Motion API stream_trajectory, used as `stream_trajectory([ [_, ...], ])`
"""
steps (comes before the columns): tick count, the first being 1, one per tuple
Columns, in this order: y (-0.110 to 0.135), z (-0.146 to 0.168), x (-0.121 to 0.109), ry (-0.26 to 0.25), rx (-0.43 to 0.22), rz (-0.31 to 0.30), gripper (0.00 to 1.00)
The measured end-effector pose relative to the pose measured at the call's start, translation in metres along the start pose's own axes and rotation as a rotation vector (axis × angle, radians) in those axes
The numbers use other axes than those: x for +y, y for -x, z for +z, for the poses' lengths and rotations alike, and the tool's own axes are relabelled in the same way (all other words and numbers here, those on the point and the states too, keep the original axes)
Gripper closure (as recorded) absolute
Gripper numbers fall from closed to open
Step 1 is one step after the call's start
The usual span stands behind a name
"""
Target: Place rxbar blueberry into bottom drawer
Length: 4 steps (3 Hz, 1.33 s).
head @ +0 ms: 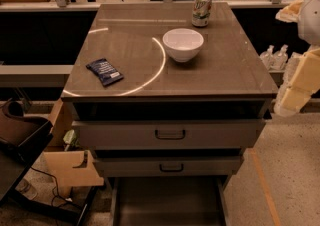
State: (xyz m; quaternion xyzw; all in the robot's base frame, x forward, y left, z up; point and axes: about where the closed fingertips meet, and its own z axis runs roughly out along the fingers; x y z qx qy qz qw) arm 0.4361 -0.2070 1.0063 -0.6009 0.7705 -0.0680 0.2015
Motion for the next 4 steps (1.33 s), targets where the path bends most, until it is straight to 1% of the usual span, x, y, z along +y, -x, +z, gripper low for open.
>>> stream_trajectory([
  [1,0.000,0.000,0.000,0.000,0.000,0.000,0.00],
  [2,0.012,0.007,-0.007,-0.038,-0.068,0.045,0.00],
  [3,0.038,0.026,-0.012,-0.074,-0.203,0.137,0.00],
  [4,0.072,0.045,-0.019,-0.100,-0.361,0.219,0.00],
])
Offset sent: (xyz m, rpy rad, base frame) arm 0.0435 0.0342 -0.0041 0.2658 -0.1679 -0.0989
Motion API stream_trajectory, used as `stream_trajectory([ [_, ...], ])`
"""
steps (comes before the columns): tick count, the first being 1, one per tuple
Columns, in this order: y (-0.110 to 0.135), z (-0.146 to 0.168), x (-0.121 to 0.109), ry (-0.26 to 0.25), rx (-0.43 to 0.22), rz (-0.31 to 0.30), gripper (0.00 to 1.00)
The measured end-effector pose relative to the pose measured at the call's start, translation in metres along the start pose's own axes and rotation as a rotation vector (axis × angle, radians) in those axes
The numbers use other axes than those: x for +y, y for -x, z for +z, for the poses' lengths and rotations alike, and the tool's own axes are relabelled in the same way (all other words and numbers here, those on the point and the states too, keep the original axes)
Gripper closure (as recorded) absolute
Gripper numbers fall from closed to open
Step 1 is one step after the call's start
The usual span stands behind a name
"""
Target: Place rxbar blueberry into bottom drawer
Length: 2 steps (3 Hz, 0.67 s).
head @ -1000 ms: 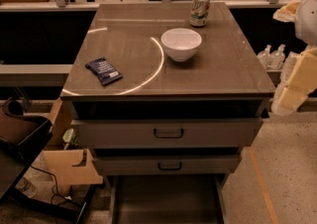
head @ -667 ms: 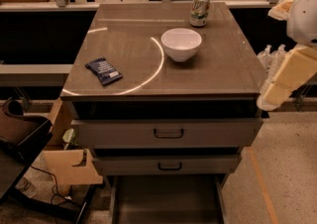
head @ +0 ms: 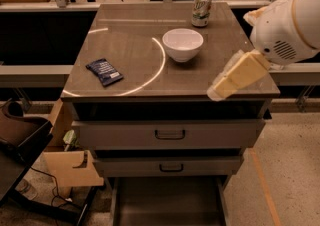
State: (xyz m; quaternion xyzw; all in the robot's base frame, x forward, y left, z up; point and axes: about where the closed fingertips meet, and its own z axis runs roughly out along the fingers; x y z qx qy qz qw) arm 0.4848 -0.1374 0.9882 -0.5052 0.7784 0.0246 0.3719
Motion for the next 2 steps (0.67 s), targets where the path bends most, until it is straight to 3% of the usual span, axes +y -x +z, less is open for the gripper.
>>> stream_trajectory([
  [1,0.029,0.026,-0.001,-0.027,-0.142,0.041,0.00],
  [2,0.046,0.022,-0.018,-0.098,-0.202,0.050,0.00],
])
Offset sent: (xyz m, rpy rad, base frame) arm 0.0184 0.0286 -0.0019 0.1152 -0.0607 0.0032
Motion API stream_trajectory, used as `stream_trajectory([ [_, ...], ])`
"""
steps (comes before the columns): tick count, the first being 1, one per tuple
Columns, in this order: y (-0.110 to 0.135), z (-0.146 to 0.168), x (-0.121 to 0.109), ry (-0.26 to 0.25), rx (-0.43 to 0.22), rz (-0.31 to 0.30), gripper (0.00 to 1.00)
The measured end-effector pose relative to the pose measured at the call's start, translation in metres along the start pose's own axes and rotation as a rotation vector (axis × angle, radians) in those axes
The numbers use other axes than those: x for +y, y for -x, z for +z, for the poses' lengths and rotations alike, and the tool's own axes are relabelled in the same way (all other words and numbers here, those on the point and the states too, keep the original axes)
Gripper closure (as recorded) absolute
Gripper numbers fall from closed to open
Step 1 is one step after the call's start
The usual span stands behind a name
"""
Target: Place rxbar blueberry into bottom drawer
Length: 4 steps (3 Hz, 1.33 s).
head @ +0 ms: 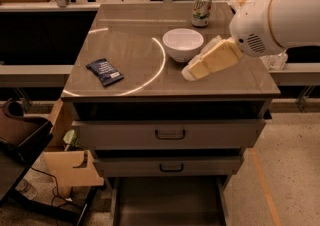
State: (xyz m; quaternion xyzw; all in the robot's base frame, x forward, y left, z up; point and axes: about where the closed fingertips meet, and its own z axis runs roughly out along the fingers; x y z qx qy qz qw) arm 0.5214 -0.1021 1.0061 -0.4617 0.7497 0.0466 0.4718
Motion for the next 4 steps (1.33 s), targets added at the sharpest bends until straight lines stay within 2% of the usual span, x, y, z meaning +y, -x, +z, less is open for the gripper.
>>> stream_trajectory([
  [1,0.000,0.000,0.000,0.000,0.000,0.000,0.00],
  [3,-0.006,0.057,0.043,0.062,-0.077,0.050,0.00],
  [4,-0.004,0.089,0.059,0.066,-0.110,0.077,0.00],
])
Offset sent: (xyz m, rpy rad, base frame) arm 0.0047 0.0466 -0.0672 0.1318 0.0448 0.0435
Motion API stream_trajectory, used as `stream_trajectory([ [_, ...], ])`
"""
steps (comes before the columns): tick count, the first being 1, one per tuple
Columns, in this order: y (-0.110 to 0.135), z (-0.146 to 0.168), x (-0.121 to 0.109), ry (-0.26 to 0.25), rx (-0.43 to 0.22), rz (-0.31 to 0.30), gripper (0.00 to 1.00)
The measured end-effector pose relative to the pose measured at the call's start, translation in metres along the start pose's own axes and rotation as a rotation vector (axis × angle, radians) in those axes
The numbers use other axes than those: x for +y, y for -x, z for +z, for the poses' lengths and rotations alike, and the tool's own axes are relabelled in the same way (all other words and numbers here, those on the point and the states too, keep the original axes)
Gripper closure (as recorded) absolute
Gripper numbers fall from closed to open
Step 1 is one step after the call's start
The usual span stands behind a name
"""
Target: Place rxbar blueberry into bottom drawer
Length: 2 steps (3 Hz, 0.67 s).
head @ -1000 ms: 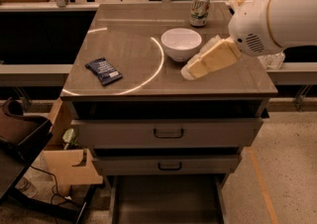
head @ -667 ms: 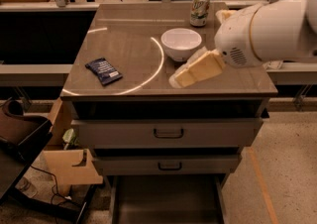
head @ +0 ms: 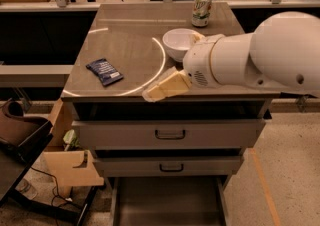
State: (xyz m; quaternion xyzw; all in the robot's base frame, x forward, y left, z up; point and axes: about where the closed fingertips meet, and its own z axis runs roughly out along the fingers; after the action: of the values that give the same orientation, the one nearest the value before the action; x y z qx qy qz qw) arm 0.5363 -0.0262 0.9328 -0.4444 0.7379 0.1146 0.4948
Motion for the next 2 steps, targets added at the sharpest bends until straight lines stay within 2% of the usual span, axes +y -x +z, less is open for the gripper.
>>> stream_trajectory([
  [2,-0.008,0.060,0.002,-0.004,-0.054,0.111,0.00],
])
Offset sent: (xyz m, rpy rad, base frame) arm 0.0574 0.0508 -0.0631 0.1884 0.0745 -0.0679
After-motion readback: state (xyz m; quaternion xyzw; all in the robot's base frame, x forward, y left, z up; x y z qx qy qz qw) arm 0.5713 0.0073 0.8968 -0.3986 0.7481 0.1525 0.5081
